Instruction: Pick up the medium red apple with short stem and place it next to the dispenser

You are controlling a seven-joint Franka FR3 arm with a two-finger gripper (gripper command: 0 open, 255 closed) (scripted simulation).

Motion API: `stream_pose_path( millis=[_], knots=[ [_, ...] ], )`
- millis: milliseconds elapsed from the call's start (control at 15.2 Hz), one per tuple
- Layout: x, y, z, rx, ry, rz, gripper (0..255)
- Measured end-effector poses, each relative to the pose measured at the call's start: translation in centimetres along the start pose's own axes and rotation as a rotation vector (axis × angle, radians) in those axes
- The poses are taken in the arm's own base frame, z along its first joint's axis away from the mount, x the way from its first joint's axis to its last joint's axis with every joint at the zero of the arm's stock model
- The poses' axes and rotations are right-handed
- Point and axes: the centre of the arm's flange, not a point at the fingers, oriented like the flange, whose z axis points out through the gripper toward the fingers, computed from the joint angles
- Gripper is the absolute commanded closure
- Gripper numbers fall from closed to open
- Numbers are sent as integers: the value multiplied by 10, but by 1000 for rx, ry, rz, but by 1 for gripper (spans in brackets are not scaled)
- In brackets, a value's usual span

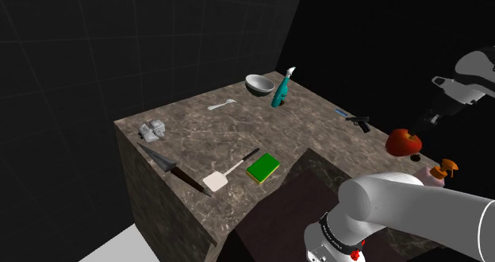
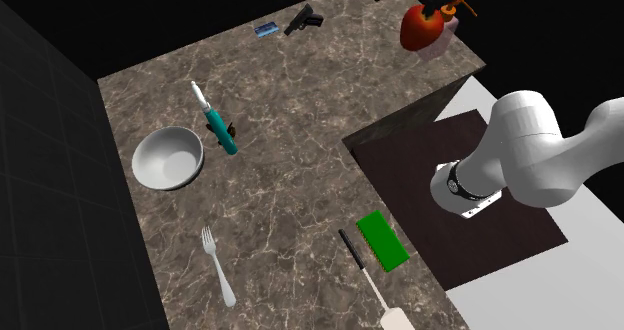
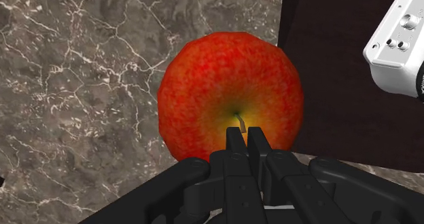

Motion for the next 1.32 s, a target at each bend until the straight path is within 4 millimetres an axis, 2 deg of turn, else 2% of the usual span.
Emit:
stream_pose_path(
  millis=[1320],
  knots=[
    [-9,2,106,0,0,0,255]
  ],
)
